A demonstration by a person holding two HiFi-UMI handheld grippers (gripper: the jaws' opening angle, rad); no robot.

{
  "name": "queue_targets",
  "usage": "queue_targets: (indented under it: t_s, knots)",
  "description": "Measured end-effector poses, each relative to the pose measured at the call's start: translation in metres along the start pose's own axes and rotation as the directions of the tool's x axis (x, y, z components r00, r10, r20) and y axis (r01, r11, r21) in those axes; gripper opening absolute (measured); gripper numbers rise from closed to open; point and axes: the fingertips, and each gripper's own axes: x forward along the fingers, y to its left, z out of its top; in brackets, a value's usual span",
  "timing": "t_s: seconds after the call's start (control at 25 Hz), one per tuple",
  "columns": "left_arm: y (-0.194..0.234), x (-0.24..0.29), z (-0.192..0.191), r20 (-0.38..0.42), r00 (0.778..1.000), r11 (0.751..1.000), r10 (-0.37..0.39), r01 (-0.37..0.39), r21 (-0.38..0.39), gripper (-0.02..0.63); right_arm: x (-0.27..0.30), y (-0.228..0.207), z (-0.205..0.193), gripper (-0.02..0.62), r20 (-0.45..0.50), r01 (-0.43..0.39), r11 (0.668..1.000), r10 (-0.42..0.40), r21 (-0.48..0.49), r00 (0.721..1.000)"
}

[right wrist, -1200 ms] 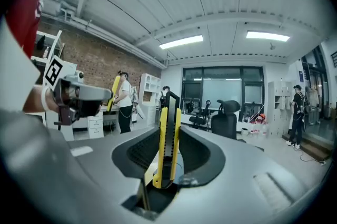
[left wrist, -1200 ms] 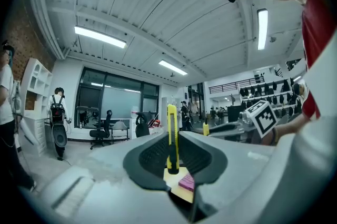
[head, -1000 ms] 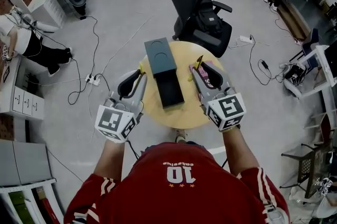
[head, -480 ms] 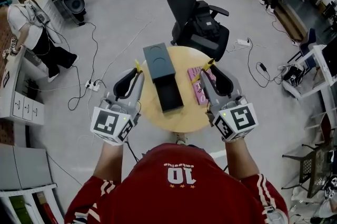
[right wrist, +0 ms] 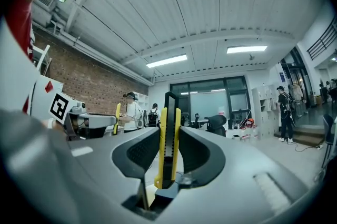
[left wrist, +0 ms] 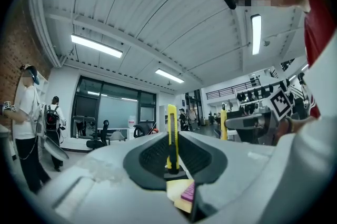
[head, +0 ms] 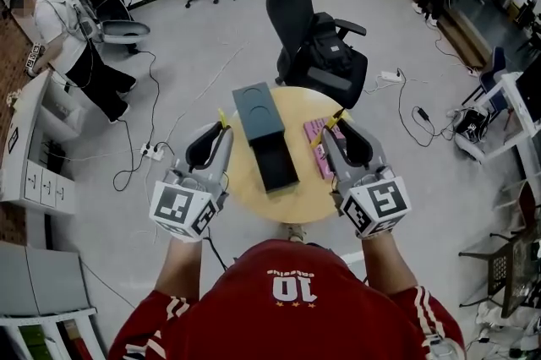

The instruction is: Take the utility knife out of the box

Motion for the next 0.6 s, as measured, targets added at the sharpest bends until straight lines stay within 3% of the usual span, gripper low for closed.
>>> queue_targets:
  t_s: [0.6]
  knots:
    - [0.008,-0.006,-0.005,-0.004,1.0,1.0,0.01,-0.01,0.008,0.06,0.012,0.012,0.004,0.112,0.0,-0.041,0.999,0.041,-0.005,0.999]
